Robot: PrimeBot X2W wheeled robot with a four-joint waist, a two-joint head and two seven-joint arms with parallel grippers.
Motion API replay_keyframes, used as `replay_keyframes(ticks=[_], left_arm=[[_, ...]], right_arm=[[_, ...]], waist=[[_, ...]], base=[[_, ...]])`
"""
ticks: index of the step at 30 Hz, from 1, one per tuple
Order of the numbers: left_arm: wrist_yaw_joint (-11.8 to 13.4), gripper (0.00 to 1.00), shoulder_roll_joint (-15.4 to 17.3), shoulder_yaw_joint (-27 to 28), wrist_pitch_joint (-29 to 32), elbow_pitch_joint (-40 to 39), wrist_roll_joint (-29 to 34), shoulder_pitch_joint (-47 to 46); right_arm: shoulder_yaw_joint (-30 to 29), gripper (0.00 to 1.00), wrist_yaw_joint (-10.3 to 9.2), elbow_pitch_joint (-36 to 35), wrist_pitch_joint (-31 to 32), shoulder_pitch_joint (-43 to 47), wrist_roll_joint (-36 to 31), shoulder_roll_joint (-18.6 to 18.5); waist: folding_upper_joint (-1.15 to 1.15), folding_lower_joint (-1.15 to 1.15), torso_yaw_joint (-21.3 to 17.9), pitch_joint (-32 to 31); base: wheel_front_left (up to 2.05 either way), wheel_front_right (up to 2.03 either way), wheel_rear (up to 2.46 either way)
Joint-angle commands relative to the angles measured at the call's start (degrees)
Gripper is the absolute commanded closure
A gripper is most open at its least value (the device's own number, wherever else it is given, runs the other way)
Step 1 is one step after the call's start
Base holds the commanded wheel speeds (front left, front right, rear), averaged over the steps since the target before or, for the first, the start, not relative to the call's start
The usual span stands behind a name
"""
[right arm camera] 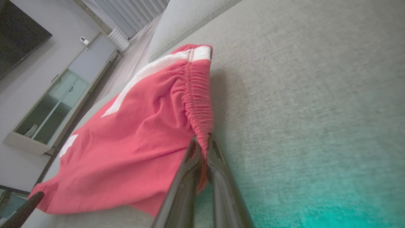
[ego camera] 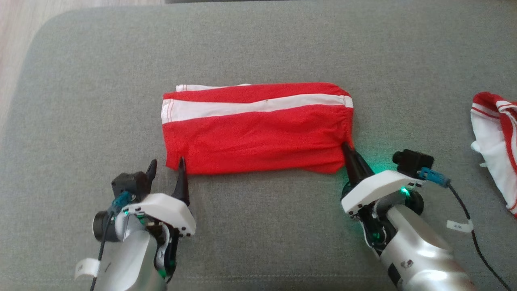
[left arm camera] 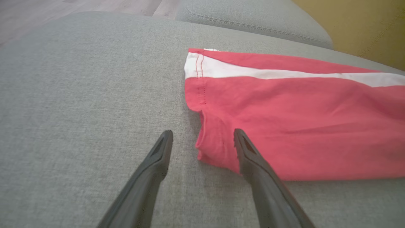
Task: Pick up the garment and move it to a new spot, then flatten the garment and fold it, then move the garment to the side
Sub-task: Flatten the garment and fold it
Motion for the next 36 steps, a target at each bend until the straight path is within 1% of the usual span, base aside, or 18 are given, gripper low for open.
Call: replay_keyframes(ticks=[1, 5, 8, 11, 14, 19, 23, 30, 33, 36], left_arm=[[-0.1, 0.0, 1.1, 2.3, -0.3, -2.0, 0.3, 0.0], [-0.3, 0.0, 1.1, 2.5, -0.3, -2.7, 0.3, 1.1], [-0.3, 0.0, 1.1, 2.2, -0.3, -3.1, -0.1, 1.8], [-0.4, 0.0, 1.1, 1.4, -0.3, -3.5, -0.8, 2.7], [-0.3, 0.0, 1.1, 0.2, -0.3, -3.8, -1.6, 3.2], [0.2, 0.0, 1.1, -2.0, -0.3, -4.5, -3.2, 3.8], [0.8, 0.0, 1.1, -4.0, -0.3, -5.1, -4.3, 4.4], [1.4, 0.0, 1.1, -7.9, -0.3, -6.5, -5.6, 5.0], [1.7, 0.0, 1.1, -9.7, -0.3, -7.0, -6.2, 4.9], [2.1, 0.0, 1.1, -11.1, -0.3, -7.3, -6.7, 4.6]], right_arm=[[-0.6, 1.0, 0.39, 0.2, -0.9, 0.3, 0.9, 0.5], [-3.2, 1.0, 0.39, -1.0, -1.6, -0.6, 0.7, -1.5], [-3.7, 1.0, 0.39, -2.0, -1.7, -1.0, -0.1, -2.3], [-2.9, 1.0, 0.39, -4.5, -1.7, -2.1, -1.8, -2.6], [-0.5, 1.0, 0.39, -7.6, -1.7, -3.2, -3.7, -2.1], [4.3, 1.0, 0.39, -11.7, -0.1, -4.3, -5.8, -0.8], [7.4, 1.0, 0.39, -12.7, 2.0, -4.8, -7.1, 0.1], [11.2, 1.0, 0.39, -10.1, 3.7, -5.5, -8.5, 0.8], [12.9, 1.0, 0.39, -9.3, 3.5, -5.7, -7.6, 0.9], [15.0, 1.0, 0.39, -8.7, 2.6, -6.5, -6.7, 0.9]], waist=[[0.0, 0.0, -0.2, -0.8], [0.0, 0.0, -0.3, -2.0], [0.0, 0.0, -0.2, -2.4], [0.0, 0.0, 0.4, -2.8], [0.0, 0.0, 1.9, -3.0], [0.0, 0.0, 6.2, -3.4], [0.0, 0.0, 10.5, -3.5], [0.0, 0.0, 17.7, -3.1], [0.0, 0.0, 19.9, -3.0], [0.0, 0.0, 21.2, -2.9]], base=[[0.0, 0.0, 0.0], [0.0, 0.0, 0.0], [0.0, 0.0, 0.0], [0.0, 0.0, 0.0], [0.0, 0.0, 0.0], [0.0, 0.0, 0.0], [0.0, 0.0, 0.0], [0.0, 0.0, 0.0], [0.0, 0.0, 0.0], [0.0, 0.0, 0.0]])
